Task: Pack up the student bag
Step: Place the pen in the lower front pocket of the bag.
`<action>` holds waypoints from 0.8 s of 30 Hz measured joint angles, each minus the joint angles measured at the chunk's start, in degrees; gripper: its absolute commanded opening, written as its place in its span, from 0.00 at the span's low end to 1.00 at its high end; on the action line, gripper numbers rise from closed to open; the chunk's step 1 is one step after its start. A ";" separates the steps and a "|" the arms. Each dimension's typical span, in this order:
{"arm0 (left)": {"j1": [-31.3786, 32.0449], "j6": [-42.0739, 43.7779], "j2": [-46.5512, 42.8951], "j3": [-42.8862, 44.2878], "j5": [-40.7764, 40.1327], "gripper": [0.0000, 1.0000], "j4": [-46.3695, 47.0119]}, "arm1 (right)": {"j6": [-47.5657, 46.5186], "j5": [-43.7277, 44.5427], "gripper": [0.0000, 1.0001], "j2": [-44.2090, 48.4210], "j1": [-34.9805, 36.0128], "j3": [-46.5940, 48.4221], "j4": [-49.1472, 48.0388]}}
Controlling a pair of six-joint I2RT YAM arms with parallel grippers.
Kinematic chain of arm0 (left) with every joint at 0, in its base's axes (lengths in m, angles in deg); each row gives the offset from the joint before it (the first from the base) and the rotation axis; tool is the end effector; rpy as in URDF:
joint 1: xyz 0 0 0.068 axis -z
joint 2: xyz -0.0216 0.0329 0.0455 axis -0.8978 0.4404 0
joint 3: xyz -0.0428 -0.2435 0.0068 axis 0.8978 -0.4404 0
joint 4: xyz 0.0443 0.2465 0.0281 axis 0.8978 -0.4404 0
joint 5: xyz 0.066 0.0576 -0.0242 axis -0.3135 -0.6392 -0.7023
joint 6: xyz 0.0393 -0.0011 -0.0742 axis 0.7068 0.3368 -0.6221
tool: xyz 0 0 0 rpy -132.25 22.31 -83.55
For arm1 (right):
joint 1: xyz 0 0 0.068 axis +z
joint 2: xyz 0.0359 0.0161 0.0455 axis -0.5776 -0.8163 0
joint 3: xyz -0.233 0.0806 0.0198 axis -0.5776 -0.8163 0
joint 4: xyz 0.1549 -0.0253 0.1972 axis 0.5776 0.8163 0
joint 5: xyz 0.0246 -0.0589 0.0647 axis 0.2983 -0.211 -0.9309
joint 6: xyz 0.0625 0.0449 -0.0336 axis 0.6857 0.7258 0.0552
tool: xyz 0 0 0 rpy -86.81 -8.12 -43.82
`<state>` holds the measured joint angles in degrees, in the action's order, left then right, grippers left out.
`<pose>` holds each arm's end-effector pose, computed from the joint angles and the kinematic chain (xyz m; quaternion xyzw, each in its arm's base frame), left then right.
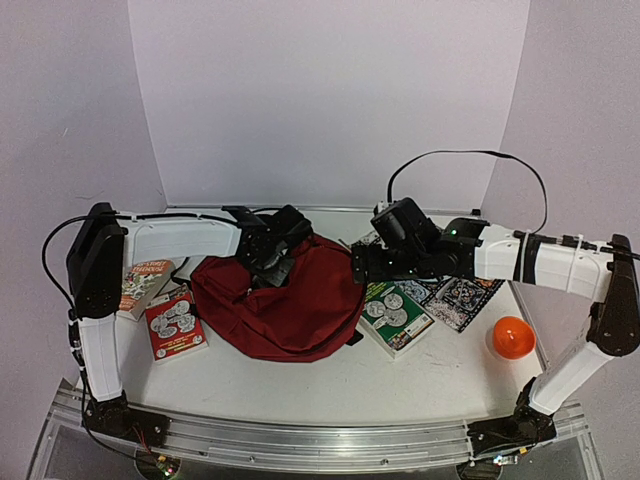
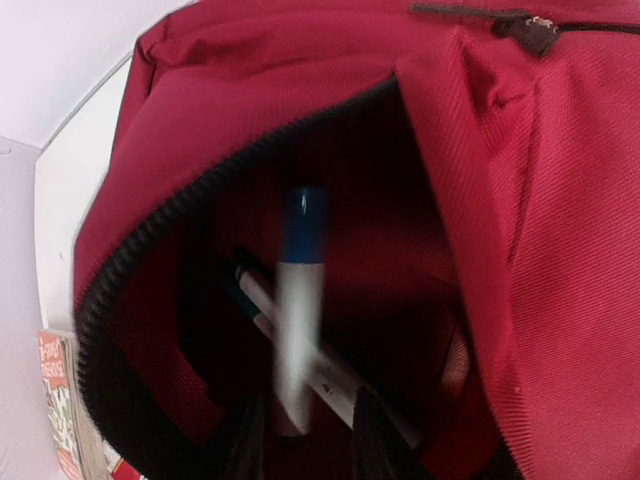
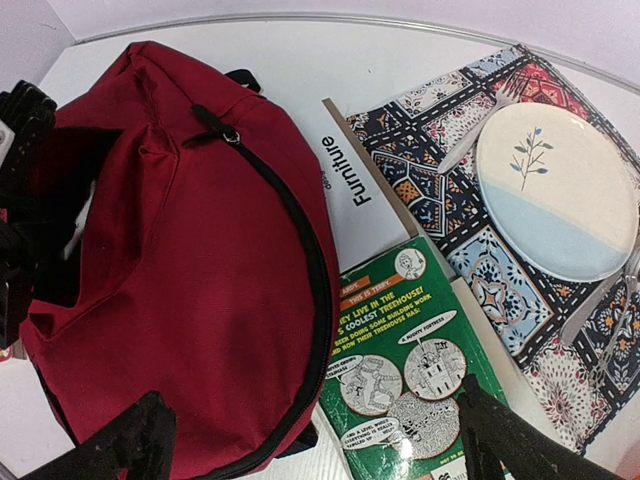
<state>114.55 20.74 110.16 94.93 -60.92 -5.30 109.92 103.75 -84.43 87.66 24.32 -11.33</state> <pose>0.2858 -0.2877 0.1733 0.2415 0.9108 0.1192 0.3129 0.2567 0.2872 0.2618 -0.0414 0.8430 0.2236 0.4875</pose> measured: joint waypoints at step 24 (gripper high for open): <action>-3.20 -5.85 -20.62 -17.32 9.96 0.69 2.97 | 1.32 -4.80 0.98 -7.44 -0.85 2.08 -0.05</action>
<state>111.34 14.89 89.54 77.61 -50.96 -2.33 111.24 98.95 -91.88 86.81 26.40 -11.38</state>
